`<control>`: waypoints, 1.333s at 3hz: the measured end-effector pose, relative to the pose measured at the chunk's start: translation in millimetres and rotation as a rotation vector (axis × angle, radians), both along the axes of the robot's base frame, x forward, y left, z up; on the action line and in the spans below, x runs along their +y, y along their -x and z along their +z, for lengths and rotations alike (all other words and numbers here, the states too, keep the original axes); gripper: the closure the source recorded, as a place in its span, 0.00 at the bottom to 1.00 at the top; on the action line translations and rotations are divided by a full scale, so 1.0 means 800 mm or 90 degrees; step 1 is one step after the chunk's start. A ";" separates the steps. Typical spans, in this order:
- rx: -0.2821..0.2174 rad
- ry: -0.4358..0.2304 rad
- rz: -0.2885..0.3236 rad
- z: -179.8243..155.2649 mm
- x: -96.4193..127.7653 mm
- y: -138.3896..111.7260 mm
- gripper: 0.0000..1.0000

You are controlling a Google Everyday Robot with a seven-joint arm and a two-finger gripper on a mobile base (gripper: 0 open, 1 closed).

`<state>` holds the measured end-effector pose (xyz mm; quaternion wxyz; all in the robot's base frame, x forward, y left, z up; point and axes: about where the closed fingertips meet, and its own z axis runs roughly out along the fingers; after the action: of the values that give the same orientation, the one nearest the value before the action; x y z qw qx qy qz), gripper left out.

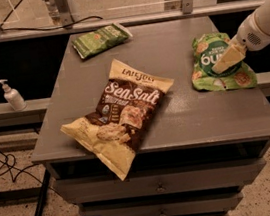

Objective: Pick green rice chip bag

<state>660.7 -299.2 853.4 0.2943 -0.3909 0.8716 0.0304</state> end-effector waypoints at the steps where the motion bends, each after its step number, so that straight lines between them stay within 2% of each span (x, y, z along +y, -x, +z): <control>1: -0.019 -0.010 0.047 0.023 0.032 -0.010 1.00; 2: -0.038 -0.016 0.089 0.044 0.063 -0.021 1.00; 4: -0.062 -0.028 0.118 0.072 0.086 -0.035 1.00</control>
Offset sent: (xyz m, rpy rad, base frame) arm 0.0265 0.0778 0.0634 0.0355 -0.1087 0.2159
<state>688.8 -230.7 910.8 0.3404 -0.4646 0.8155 0.0577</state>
